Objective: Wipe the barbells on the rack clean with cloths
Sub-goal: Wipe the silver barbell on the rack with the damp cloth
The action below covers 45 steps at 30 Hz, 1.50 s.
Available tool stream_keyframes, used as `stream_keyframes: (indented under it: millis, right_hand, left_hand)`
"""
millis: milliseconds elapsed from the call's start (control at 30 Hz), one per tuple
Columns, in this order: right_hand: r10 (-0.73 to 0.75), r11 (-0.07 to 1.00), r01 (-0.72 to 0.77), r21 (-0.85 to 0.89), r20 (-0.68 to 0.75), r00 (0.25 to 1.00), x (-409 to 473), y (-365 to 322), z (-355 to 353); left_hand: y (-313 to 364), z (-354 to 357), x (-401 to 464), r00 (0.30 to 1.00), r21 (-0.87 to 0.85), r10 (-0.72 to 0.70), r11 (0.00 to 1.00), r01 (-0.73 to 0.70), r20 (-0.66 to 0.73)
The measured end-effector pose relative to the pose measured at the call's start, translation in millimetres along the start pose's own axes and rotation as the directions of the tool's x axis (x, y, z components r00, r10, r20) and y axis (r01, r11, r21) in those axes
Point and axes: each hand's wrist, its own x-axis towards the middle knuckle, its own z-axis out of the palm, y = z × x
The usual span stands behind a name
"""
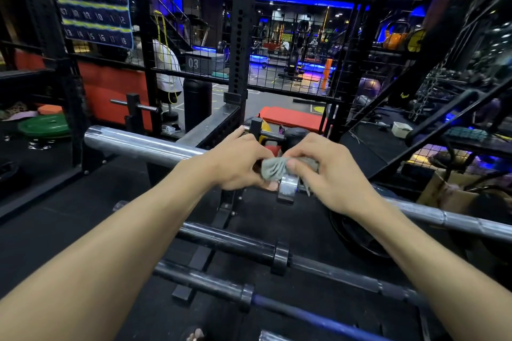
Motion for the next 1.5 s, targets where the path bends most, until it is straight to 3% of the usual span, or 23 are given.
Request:
stream_keyframes:
  millis: [133, 267, 367, 533, 767, 933, 1133, 1333, 1500]
  right_hand:
    - [-0.043, 0.998, 0.037, 0.047, 0.128, 0.991, -14, -10, -17]
    - [0.208, 0.962, -0.176, 0.208, -0.144, 0.967, 6, 11, -45]
    - [0.255, 0.954, -0.226, 0.195, -0.14, 0.957, 17, 13, -37]
    - [0.21, 0.977, -0.211, 0.041, 0.043, 0.977, 25, 8, -5]
    - [0.119, 0.984, -0.109, 0.139, -0.068, 0.991, 0, -7, -1]
    - [0.258, 0.959, -0.242, 0.148, -0.097, 0.961, 16, 8, 7]
    - [0.112, 0.979, -0.092, 0.183, -0.101, 0.989, -12, -10, 7]
    - [0.234, 0.963, -0.217, 0.16, -0.093, 0.968, 12, 2, 8]
    - [0.089, 0.977, -0.079, 0.198, -0.044, 0.995, -20, -15, 6]
  left_hand:
    - [-1, 2, 1, 1.0, 0.046, -0.004, 0.999, 0.004, -0.009]
    - [4, -3, 0, 0.997, 0.015, -0.065, 0.998, 0.064, 0.04]
    - [6, -4, 0, 0.997, 0.03, -0.069, 0.997, 0.068, 0.045]
    - [8, -3, -2, 0.995, 0.048, -0.073, 0.996, 0.07, 0.068]
    - [8, -3, -4, 0.996, 0.053, -0.059, 0.997, 0.056, 0.064]
    - [9, -5, -3, 0.995, 0.014, -0.067, 0.998, 0.066, 0.07]
    - [8, -2, 0, 0.997, 0.133, -0.047, 0.99, 0.038, 0.069]
    - [7, -6, 0, 0.993, 0.027, -0.054, 0.998, 0.051, 0.11]
    - [6, -16, 9, 0.979, 0.025, 0.003, 1.0, -0.008, 0.206]
